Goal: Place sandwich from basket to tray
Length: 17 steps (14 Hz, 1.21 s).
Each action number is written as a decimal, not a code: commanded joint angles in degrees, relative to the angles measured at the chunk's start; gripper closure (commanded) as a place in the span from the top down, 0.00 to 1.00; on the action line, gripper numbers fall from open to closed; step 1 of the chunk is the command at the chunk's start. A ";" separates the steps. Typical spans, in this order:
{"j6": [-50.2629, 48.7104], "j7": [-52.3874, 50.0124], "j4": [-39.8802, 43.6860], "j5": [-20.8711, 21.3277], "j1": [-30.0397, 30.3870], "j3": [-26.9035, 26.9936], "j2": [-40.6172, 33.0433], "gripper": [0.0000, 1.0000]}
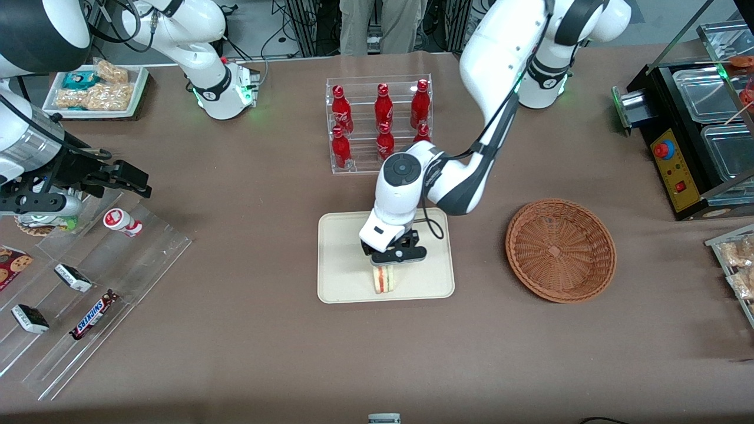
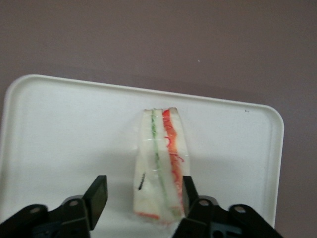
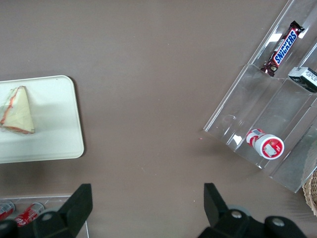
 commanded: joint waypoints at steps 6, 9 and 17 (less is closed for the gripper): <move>-23.16 12.19 -4.64 0.02 12.42 0.18 -17.67 1.00; -24.05 24.20 -13.58 0.11 20.32 0.27 -25.57 1.00; -33.27 50.77 -19.68 0.54 37.05 0.36 -38.68 1.00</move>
